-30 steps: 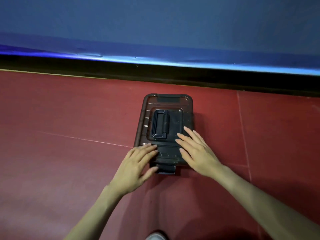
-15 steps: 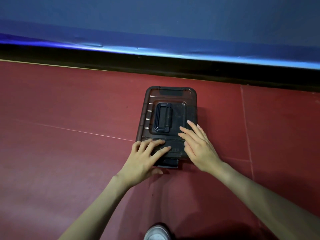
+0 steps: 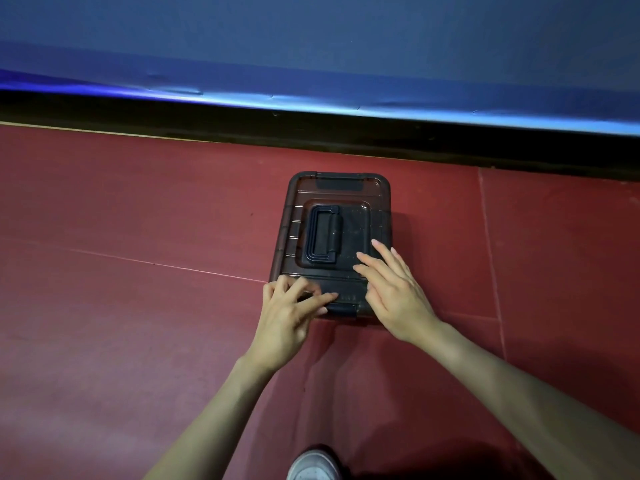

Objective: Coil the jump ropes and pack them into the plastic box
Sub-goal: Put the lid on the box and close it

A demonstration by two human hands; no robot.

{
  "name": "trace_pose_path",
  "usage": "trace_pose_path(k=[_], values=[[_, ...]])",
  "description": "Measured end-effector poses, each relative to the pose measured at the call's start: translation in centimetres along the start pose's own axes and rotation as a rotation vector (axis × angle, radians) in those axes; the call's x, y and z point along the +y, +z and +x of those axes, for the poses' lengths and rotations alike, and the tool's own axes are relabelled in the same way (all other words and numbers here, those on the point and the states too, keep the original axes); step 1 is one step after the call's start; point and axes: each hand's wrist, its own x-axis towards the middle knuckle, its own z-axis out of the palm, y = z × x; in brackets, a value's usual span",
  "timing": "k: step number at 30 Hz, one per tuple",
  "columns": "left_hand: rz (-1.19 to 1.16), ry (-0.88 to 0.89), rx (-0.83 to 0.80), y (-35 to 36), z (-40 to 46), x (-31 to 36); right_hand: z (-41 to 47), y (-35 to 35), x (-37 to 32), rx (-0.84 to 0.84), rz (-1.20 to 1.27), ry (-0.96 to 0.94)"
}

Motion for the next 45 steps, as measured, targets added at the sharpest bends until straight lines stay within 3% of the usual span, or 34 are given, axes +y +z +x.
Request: trace_pose_path(k=[5, 10, 14, 17, 19, 22, 25, 27, 32, 36, 39, 42, 45], values=[[-0.127, -0.083, -0.067, -1.6, 1.0, 0.0, 0.8, -0.6, 0.5, 0.051, 0.103, 0.057], [-0.285, -0.232, 0.030, -2.9, 5.3, -0.5, 3.8, -1.7, 1.2, 0.134, 0.324, 0.348], [-0.229, -0.340, 0.093, -1.9, 11.9, -3.1, 6.5, -2.3, 1.6, 0.062, 0.478, 0.598], [-0.149, -0.492, 0.054, -0.9, 17.4, -5.7, 6.4, -1.1, 1.4, 0.060, 0.551, 0.638], [-0.036, -0.543, -0.043, -0.4, 20.3, -7.3, 6.0, -0.4, 1.1, 0.119, 0.573, 0.643], [0.053, -0.548, -0.321, -0.1, 23.9, -8.4, 5.8, -0.2, 1.3, 0.162, 0.577, 0.649], [-0.108, -0.531, -0.548, -0.4, 26.2, -9.0, 5.7, -0.3, 1.5, 0.156, 0.564, 0.633], [-0.209, -0.518, -0.610, -0.7, 26.7, -9.4, 5.7, -0.1, 1.6, 0.174, 0.558, 0.630], [-0.340, -0.399, -0.545, -0.1, 26.0, -9.6, 5.8, 0.0, 1.7, 0.174, 0.566, 0.648], [-0.382, -0.428, -0.519, 0.0, 25.5, -10.2, 5.8, -0.1, 1.7, 0.166, 0.570, 0.651], [-0.407, -0.448, -0.410, 0.5, 25.1, -9.9, 5.9, -0.1, 1.7, 0.163, 0.570, 0.657], [-0.381, -0.416, -0.303, 1.3, 24.5, -10.0, 5.9, -0.2, 1.7, 0.163, 0.581, 0.658], [-0.278, -0.350, -0.303, 1.2, 24.2, -10.0, 5.9, -0.2, 1.6, 0.164, 0.586, 0.657]])
